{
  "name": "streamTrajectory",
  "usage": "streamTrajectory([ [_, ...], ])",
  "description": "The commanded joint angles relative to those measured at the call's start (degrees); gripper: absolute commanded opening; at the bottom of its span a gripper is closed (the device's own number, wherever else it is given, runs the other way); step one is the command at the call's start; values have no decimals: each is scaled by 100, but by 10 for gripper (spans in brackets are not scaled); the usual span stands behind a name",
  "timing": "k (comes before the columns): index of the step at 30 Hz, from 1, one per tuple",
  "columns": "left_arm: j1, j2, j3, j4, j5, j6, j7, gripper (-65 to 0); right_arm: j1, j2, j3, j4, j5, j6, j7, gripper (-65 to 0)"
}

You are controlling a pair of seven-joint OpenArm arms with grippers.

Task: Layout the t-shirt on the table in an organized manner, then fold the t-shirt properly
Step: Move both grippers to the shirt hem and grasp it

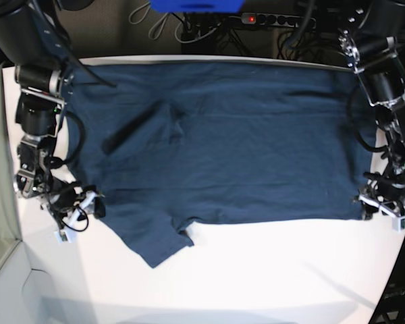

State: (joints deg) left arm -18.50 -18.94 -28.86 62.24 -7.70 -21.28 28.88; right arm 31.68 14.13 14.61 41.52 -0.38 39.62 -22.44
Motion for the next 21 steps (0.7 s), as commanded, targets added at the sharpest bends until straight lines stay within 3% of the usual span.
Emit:
streamTrajectory([
  [1, -176, -97, -28, -4, -60, -13, -211, -330, 177, 16, 3, 46, 113, -115, 323, -281],
  [4, -185, -115, -46, -189, -52, -13, -220, -330, 168, 16, 3, -112, 113, -335, 613, -250],
  [15, -185, -124, -63, -259, -43, -4, -229, -330, 142, -2, 11, -1132, 131, -370, 1685, -236],
  [19, -211, -124, -63, -268, -43, 31, -229, -330, 142, -2, 3, -1404, 122, -370, 1782, -247],
  [21, -343, -132, -63, -452, -43, 31, -229, -330, 142, 7, 3, -1510, 122, -370, 1791, -294],
])
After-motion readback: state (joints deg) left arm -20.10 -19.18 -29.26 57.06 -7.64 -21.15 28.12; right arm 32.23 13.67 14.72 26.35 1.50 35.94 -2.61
